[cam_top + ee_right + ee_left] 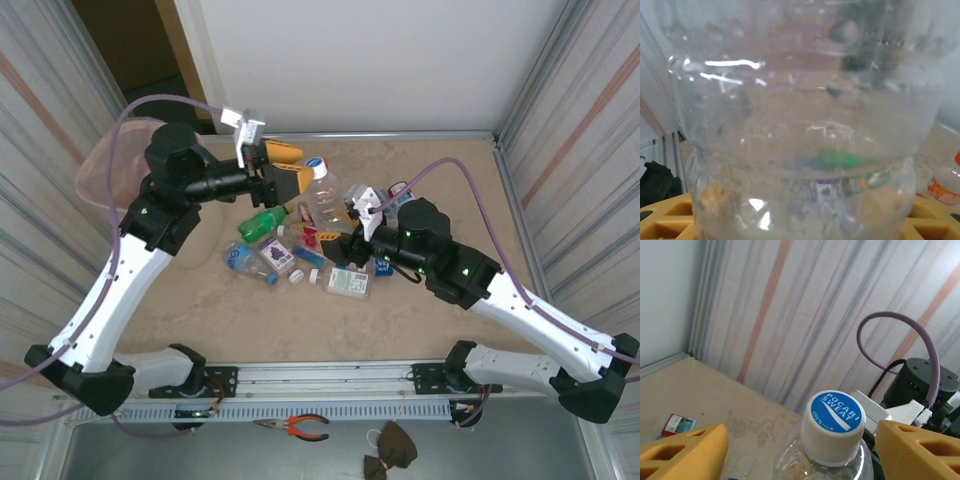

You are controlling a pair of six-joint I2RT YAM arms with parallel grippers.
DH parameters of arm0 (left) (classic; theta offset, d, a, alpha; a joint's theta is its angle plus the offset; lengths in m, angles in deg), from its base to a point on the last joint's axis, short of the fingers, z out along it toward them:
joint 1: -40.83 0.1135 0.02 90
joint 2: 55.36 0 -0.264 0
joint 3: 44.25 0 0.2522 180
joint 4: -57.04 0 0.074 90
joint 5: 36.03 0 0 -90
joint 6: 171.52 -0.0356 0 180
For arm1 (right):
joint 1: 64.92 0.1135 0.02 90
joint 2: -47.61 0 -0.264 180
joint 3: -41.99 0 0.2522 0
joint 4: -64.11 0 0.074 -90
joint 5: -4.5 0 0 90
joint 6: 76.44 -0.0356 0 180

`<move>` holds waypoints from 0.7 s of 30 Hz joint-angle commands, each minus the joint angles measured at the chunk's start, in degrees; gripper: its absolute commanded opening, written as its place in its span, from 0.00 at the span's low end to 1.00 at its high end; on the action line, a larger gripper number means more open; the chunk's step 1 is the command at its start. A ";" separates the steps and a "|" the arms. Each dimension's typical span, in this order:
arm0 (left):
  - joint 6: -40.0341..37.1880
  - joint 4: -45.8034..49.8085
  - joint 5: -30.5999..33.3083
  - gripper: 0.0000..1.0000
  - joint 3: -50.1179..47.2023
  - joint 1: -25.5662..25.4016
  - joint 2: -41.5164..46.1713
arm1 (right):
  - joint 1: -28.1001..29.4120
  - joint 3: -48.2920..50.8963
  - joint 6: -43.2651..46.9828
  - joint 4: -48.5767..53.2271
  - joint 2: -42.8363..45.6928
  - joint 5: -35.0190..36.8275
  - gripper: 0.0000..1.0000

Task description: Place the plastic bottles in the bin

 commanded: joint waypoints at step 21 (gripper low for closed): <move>-5.95 1.32 0.01 0.24 5.77 -6.12 -2.67 | -0.43 0.38 1.54 -2.52 0.77 -1.79 0.52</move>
